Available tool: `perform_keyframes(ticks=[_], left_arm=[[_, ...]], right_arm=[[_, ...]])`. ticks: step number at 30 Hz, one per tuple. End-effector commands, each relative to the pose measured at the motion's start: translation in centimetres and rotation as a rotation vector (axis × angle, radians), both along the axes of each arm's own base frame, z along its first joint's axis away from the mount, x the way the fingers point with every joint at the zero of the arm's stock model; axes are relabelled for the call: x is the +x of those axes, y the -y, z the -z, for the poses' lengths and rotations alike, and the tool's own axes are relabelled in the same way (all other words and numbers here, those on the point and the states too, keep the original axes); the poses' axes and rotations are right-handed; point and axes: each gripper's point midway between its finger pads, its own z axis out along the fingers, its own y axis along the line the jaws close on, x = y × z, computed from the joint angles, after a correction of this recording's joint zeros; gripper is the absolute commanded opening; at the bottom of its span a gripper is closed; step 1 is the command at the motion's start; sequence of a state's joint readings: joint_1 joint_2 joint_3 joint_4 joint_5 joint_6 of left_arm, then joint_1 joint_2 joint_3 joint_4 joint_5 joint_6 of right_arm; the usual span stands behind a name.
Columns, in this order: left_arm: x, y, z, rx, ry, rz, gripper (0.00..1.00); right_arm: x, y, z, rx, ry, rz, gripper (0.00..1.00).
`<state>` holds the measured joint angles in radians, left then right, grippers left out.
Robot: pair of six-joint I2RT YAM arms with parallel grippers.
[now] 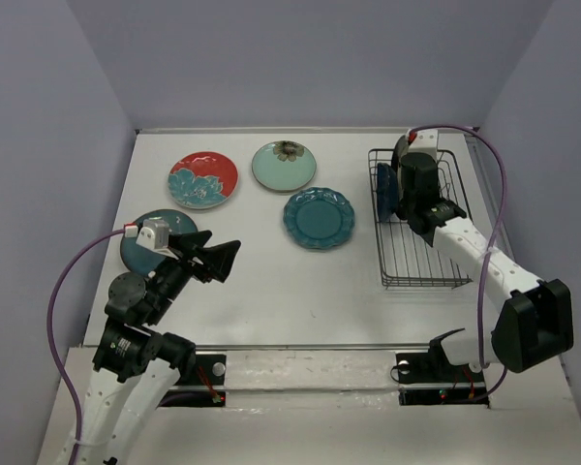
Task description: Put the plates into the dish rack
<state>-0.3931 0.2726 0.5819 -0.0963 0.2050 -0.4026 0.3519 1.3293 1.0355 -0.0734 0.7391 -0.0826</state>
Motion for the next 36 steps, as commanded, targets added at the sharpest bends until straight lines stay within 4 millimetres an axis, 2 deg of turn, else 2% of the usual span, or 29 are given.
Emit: perform_keyframes(ticks=[1,3,8,12,16,18,21,22,24,25,28,29,31,34,35,36], left_arm=[[0.1,0.3,-0.7,-0.008,0.027,0.012,0.99],[0.1,0.3,-0.7,-0.008,0.026,0.012,0.99],[0.3,0.2,-0.5,-0.006,0.018,0.006,0.99],[0.4,0.1,-0.6,-0.008,0.011,-0.004,0.99],[0.8,0.3,0.0,-0.004,-0.016,-0.008,0.99],[1.3,0.4,0.5,0.004,-0.047,-0.011,0.99],[2.7,1.0,2.4,0.047,-0.150,-0.010,0.99],[3.5,1.4,3.6,0.065,-0.226,-0.011,0.99],[4.0,2.5,4.3,0.059,-0.279,0.026,0.99],[4.0,3.3,4.0,0.041,-0.283,0.070,0.99],[5.1,4.5,5.3,-0.014,-0.360,0.085,0.99],[5.5,4.6,5.7,-0.023,-0.377,0.075,0.99],[7.1,5.0,7.6,-0.044,-0.424,0.040,0.98],[8.1,5.9,9.8,-0.086,-0.496,0.017,0.89],[8.5,7.0,11.4,-0.090,-0.532,0.030,0.89],[8.7,7.5,12.2,-0.100,-0.558,0.036,0.86]], right_arm=[[1.5,-0.7,-3.0,0.117,0.158,0.013,0.07],[1.7,-1.1,-1.6,0.148,0.131,0.012,0.07],[1.6,-1.0,0.2,0.164,0.103,0.037,0.08],[1.4,-1.4,1.2,0.193,0.072,0.032,0.15],[1.5,-2.0,2.1,0.223,0.055,0.016,0.28],[1.5,-2.2,2.2,0.235,0.053,0.012,0.31],[1.6,-2.6,2.2,0.251,0.050,-0.007,0.35],[1.7,-2.8,2.1,0.258,0.051,-0.012,0.37],[1.7,-2.8,2.2,0.269,0.046,-0.008,0.39],[1.5,-2.8,2.1,0.273,0.046,-0.005,0.43],[1.2,-2.9,0.8,0.299,0.053,-0.005,0.55],[0.8,-2.8,-0.2,0.309,0.068,-0.007,0.64],[0.0,-2.7,-2.3,0.333,0.092,-0.016,0.75],[-1.5,-2.9,-4.1,0.364,0.104,-0.057,0.85],[-2.4,-2.8,-5.7,0.388,0.143,-0.076,0.87],[-3.0,-3.0,-6.1,0.402,0.148,-0.096,0.89]])
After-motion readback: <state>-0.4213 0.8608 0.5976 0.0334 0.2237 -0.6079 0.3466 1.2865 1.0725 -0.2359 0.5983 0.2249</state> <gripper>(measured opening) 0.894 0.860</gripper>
